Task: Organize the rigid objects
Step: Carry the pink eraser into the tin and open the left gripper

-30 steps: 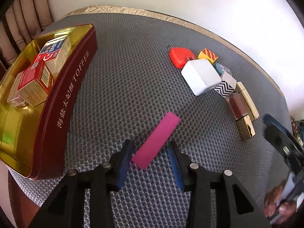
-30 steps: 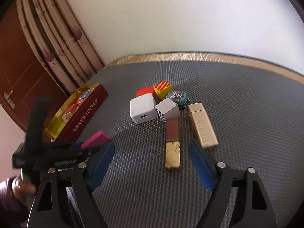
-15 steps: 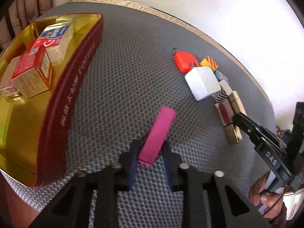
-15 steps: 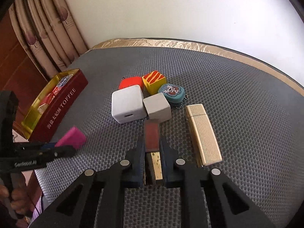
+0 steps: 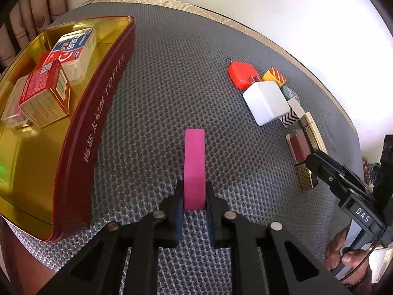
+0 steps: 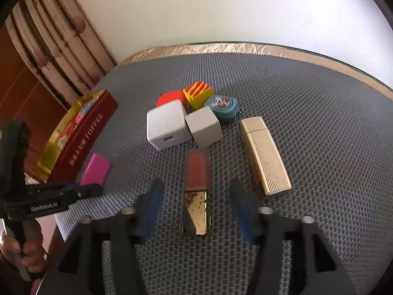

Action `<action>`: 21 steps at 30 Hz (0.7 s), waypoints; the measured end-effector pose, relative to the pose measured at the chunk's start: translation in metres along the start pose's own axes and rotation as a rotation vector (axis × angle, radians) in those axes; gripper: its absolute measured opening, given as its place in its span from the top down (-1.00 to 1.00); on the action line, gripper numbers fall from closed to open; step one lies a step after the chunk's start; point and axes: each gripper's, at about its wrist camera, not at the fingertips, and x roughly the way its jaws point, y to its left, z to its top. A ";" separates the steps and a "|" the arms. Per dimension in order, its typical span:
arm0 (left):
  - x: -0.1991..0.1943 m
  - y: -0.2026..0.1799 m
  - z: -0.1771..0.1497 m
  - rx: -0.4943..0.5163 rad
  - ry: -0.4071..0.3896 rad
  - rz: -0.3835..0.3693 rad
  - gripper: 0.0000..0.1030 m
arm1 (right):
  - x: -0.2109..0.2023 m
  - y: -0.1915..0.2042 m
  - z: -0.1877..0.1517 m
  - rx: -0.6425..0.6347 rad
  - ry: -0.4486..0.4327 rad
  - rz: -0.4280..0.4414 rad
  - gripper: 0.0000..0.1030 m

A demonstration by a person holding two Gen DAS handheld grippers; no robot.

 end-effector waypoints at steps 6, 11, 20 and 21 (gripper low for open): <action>0.002 0.000 0.005 -0.001 0.000 -0.011 0.71 | 0.024 0.018 -0.003 -0.098 0.089 -0.096 0.41; 0.000 -0.002 0.004 0.029 -0.011 -0.012 0.72 | 0.016 0.021 -0.020 -0.171 -0.007 -0.160 0.63; -0.052 0.001 0.003 0.055 -0.118 -0.037 0.72 | 0.013 0.023 -0.023 -0.196 -0.030 -0.173 0.63; -0.061 0.009 0.004 0.037 -0.124 -0.042 0.72 | 0.013 0.023 -0.023 -0.195 -0.029 -0.171 0.63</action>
